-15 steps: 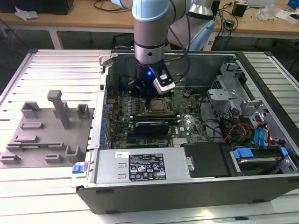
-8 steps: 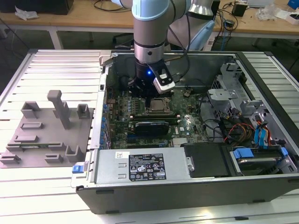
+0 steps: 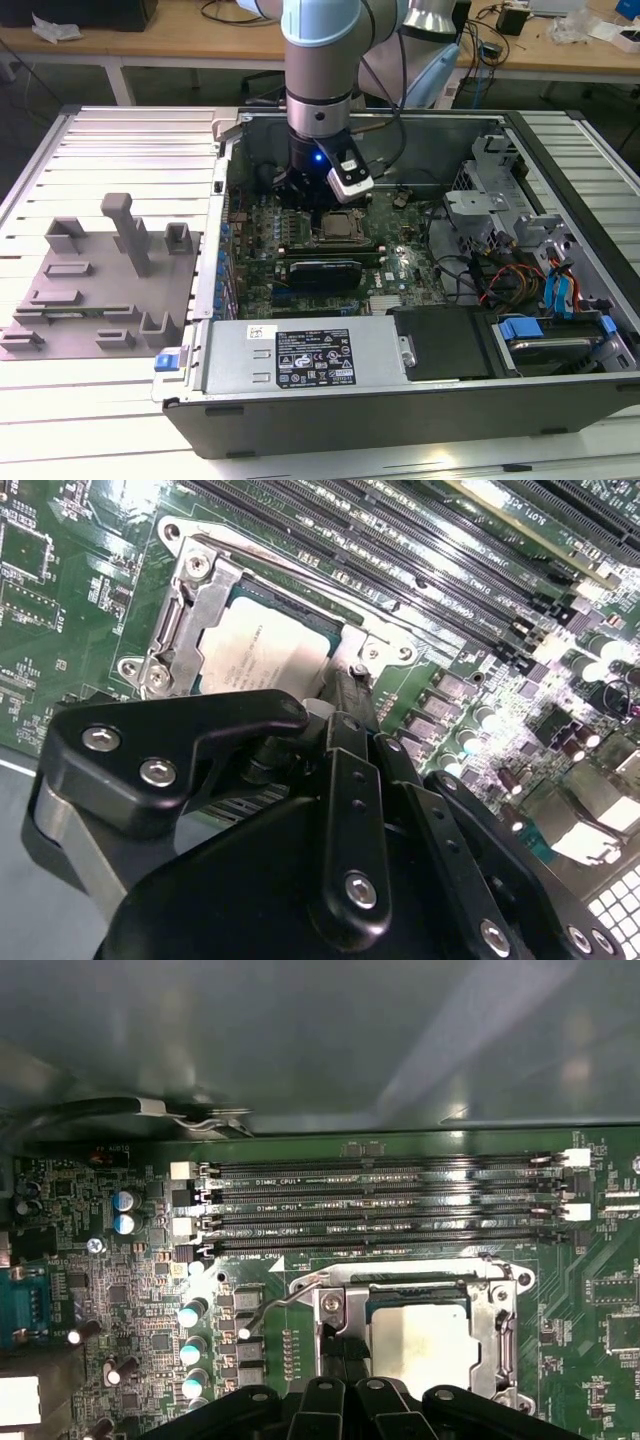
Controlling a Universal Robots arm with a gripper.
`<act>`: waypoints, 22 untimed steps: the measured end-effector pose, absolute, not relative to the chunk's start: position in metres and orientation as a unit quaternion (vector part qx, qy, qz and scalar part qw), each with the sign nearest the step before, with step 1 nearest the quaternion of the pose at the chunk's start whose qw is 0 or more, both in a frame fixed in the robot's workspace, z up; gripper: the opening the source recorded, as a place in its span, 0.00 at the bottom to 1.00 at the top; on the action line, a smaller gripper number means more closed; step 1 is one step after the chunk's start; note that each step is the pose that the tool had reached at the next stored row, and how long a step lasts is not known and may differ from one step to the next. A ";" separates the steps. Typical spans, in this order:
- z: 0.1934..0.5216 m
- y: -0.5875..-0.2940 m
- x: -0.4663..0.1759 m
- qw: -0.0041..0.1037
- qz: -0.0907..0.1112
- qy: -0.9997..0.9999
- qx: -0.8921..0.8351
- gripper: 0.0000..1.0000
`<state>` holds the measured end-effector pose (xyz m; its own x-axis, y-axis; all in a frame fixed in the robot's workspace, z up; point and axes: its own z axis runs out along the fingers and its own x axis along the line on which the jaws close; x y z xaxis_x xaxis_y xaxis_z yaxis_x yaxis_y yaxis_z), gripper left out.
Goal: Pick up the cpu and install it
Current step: 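Close the cpu cover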
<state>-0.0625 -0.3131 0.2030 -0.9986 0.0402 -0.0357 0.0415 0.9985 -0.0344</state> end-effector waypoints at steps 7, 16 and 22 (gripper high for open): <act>0.203 -0.315 -0.063 0.018 -0.018 0.999 0.020 0.11; 0.205 -0.319 -0.063 0.017 -0.017 0.999 0.021 0.11; 0.219 -0.319 -0.063 0.018 -0.018 0.999 0.020 0.11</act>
<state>-0.0626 -0.3189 0.2187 -0.9985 0.0403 -0.0358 0.0415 0.9985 -0.0343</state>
